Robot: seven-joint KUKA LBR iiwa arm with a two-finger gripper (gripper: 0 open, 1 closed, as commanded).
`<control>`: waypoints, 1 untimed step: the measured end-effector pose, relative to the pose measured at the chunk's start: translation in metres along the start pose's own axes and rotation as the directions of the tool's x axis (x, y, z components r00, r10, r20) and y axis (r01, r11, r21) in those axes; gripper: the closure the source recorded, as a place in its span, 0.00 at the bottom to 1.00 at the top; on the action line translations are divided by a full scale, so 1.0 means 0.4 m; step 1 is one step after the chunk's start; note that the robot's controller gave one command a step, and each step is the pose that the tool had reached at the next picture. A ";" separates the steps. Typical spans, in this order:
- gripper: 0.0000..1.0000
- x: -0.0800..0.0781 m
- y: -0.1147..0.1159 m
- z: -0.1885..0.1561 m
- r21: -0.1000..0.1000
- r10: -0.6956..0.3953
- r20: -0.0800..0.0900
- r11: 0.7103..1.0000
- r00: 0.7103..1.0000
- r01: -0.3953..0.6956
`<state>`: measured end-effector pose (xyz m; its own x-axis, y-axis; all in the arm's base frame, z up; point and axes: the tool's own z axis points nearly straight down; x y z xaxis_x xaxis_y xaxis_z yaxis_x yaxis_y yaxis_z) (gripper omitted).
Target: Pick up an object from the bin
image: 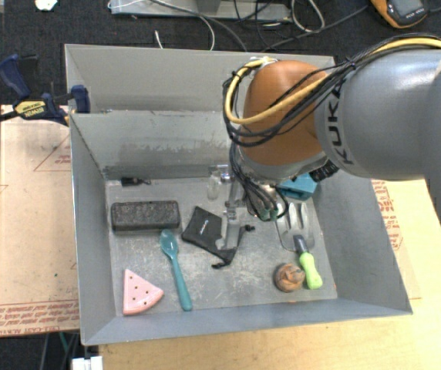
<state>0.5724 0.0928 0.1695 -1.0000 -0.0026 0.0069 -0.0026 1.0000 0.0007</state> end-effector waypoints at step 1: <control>0.00 -0.004 -0.001 -0.012 -0.001 0.003 0.008 1.000 1.000 -0.003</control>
Offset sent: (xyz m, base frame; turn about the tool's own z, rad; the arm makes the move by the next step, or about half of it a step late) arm -0.0177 0.0034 -0.0822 -0.0168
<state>0.5742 0.0923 0.1741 -1.0000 0.0000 -0.0008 0.0000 1.0000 0.0016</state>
